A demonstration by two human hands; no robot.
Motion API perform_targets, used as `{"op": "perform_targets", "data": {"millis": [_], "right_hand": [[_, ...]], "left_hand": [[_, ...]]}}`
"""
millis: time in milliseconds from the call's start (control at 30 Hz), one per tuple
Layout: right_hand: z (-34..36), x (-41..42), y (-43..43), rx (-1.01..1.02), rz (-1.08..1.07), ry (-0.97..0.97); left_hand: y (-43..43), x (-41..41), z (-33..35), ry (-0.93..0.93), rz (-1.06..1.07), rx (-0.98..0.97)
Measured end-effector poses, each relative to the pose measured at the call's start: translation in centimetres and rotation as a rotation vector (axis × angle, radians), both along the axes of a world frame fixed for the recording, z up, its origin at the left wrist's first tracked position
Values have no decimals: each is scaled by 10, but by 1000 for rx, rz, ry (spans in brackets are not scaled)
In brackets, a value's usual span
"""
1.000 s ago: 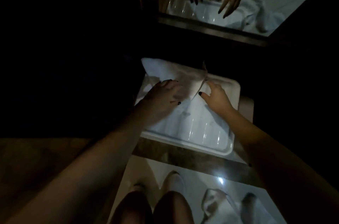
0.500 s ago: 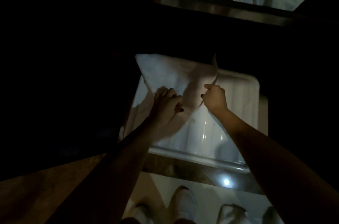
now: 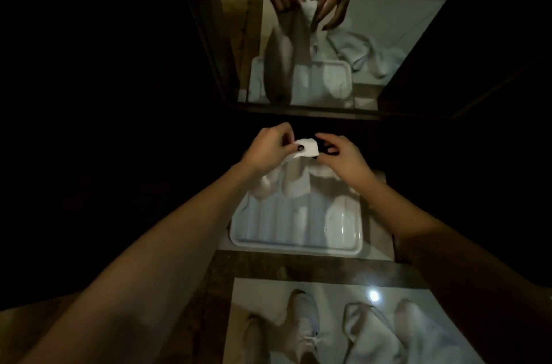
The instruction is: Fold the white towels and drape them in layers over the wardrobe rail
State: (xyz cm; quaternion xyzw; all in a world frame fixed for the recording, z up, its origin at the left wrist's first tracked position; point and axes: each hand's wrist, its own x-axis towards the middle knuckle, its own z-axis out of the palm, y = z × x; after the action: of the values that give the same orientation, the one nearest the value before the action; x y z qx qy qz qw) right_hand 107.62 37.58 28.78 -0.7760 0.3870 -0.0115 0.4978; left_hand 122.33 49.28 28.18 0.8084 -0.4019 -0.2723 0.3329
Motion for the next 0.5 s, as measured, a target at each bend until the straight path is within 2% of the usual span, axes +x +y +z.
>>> {"op": "perform_targets", "data": {"millis": [200, 367, 500], "right_hand": [[146, -13, 9, 110, 10, -223], [246, -36, 19, -122, 54, -162], [312, -67, 35, -236, -39, -199]], "left_hand": [[-1, -17, 137, 285, 44, -107], [11, -43, 217, 508, 1, -153], [24, -72, 269, 630, 27, -160]]}}
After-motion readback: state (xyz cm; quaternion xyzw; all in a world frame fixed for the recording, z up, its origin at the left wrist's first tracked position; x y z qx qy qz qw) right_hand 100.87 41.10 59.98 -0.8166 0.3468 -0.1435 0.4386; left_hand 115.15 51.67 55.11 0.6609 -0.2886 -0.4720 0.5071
